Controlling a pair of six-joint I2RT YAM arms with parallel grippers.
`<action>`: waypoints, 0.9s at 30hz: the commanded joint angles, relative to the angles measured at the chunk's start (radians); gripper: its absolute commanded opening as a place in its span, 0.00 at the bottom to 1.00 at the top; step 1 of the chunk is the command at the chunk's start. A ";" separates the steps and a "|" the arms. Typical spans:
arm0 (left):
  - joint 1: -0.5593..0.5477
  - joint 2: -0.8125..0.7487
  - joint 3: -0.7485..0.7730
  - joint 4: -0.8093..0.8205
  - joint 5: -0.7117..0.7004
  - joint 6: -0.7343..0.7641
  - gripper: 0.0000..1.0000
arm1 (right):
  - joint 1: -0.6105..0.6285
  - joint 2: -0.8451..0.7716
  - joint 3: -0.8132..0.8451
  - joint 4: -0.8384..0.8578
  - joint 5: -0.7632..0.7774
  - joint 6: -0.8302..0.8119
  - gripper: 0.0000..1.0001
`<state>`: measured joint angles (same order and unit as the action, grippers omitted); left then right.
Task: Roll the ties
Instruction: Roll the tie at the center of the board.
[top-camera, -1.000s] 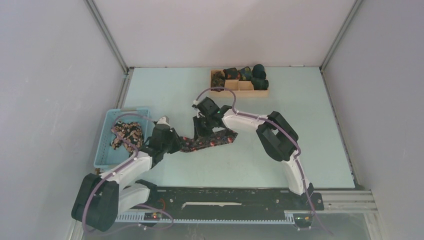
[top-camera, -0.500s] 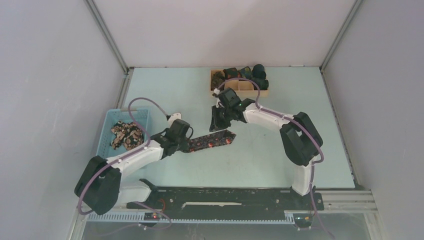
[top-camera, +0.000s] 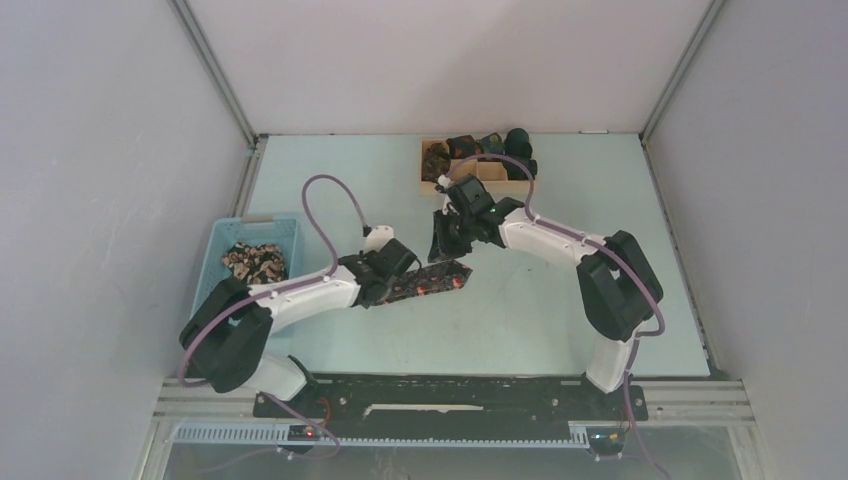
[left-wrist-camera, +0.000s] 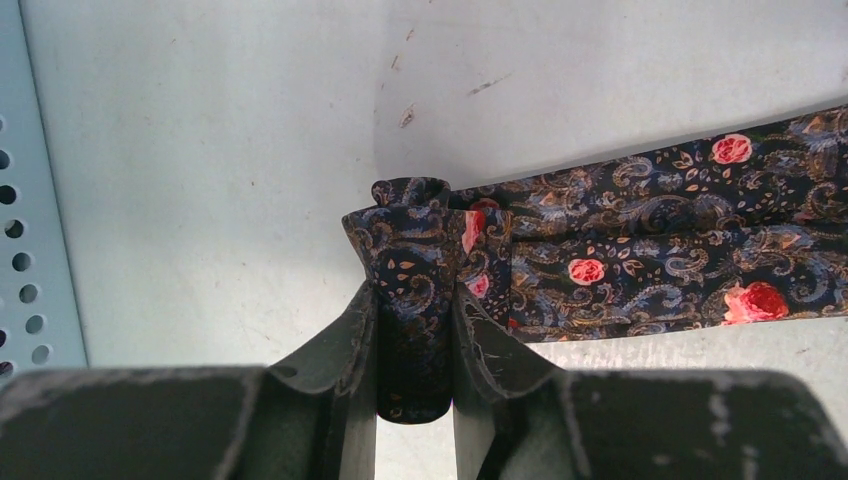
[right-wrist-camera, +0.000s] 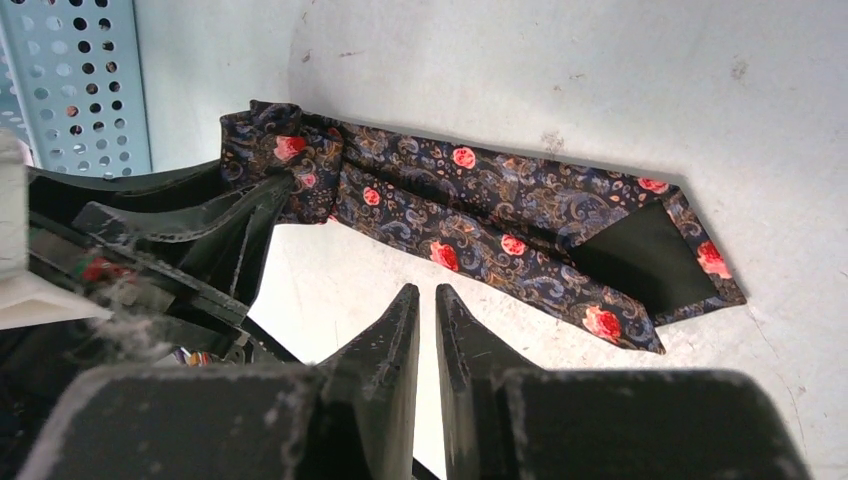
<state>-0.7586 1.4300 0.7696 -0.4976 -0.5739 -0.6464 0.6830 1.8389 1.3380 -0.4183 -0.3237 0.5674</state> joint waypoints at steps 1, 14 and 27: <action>-0.038 0.062 0.056 -0.044 -0.066 -0.009 0.06 | -0.011 -0.073 -0.015 -0.005 0.025 -0.015 0.14; -0.132 0.247 0.196 -0.127 -0.115 -0.053 0.06 | -0.026 -0.157 -0.069 -0.027 0.052 -0.017 0.14; -0.162 0.359 0.256 -0.062 0.020 -0.024 0.23 | -0.030 -0.216 -0.101 -0.044 0.071 -0.017 0.14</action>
<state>-0.9115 1.7519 1.0225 -0.6533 -0.6884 -0.6476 0.6567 1.6806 1.2419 -0.4545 -0.2790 0.5667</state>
